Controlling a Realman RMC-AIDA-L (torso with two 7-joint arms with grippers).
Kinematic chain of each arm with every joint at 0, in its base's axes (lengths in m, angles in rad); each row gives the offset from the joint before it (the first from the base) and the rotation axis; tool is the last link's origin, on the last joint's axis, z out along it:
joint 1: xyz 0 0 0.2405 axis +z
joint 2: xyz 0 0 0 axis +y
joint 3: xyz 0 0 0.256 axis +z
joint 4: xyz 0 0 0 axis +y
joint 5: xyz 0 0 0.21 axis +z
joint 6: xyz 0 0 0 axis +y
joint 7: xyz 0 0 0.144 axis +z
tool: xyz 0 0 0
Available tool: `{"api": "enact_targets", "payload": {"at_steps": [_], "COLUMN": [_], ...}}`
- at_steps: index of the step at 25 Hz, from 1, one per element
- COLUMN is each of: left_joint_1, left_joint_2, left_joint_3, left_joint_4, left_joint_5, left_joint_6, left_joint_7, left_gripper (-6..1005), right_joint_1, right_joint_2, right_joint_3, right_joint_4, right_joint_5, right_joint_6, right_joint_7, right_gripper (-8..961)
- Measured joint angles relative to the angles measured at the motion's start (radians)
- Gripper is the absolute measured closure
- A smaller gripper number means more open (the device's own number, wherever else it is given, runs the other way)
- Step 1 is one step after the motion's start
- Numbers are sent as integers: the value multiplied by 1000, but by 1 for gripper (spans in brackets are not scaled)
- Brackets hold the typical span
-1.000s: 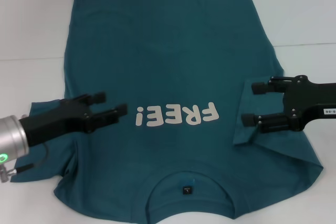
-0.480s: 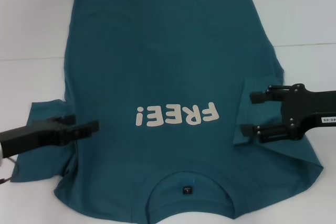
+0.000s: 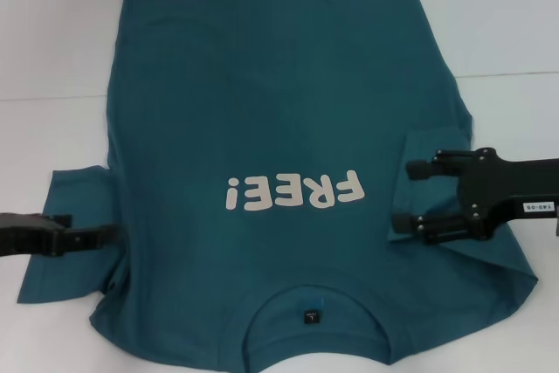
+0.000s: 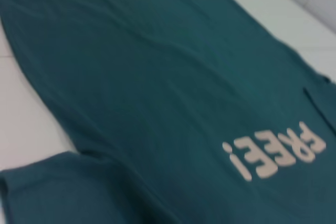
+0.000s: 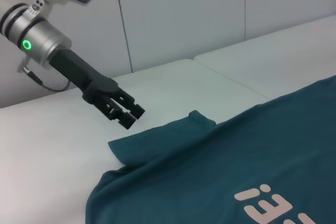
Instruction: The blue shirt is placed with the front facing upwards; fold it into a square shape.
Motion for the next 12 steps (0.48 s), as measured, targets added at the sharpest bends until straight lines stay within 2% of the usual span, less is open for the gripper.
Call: {"api": "enact_targets", "payload": {"at_steps": [6, 12], "left_joint_1": [1, 6], "left_joint_2": [-2, -3], "left_joint_3": [3, -5], "left_joint_4": [143, 150], "left_joint_5": [148, 214], "left_joint_6": [84, 91], "left_joint_7": [-120, -195], "left_gripper": [155, 155], "right_joint_1": [17, 31], "right_joint_2": [0, 0], "right_joint_3": [0, 0], "right_joint_4": [52, 94], "right_joint_5": [3, 4], "right_joint_6": [17, 27], "right_joint_7": [-25, -54], "right_gripper": [25, 25]}}
